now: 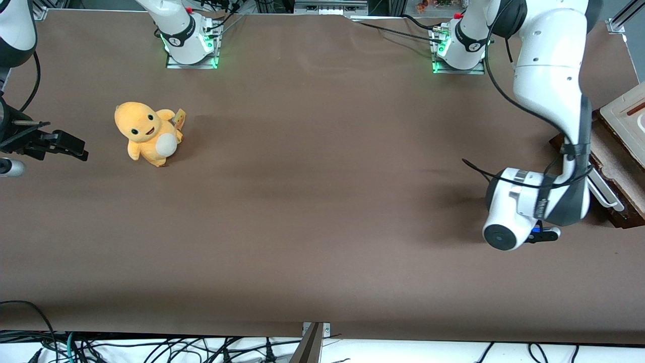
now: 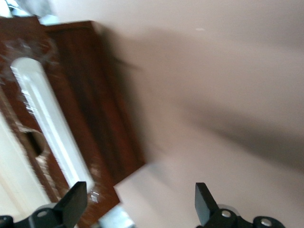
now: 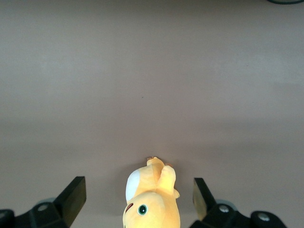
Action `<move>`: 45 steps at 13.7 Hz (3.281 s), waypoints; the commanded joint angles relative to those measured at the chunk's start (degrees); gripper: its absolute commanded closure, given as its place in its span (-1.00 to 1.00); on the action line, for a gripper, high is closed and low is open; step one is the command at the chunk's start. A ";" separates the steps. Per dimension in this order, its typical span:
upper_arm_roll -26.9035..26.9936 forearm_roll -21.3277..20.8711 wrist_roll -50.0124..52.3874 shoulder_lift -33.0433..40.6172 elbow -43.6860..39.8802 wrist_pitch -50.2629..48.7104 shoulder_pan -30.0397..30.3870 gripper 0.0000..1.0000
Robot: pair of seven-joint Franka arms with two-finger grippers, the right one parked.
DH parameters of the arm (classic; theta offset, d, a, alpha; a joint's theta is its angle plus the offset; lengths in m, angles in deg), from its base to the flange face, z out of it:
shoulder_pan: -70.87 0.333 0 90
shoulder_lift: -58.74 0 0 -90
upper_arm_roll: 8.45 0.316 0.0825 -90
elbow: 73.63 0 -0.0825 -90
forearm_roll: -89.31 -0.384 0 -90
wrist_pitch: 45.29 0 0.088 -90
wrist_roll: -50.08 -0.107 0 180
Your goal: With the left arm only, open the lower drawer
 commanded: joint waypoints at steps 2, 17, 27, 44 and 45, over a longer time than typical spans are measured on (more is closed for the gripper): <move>0.03 13.40 -1.71 3.63 -5.19 -1.12 0.35 -1.00; 2.05 30.31 -31.05 36.75 18.86 17.25 5.19 -1.00; 0.03 34.71 -28.78 45.03 23.27 14.62 5.97 -1.00; -2.34 30.05 -28.79 44.77 23.18 11.37 6.50 -1.00; -2.34 30.05 -28.87 44.86 23.18 11.28 6.50 -1.00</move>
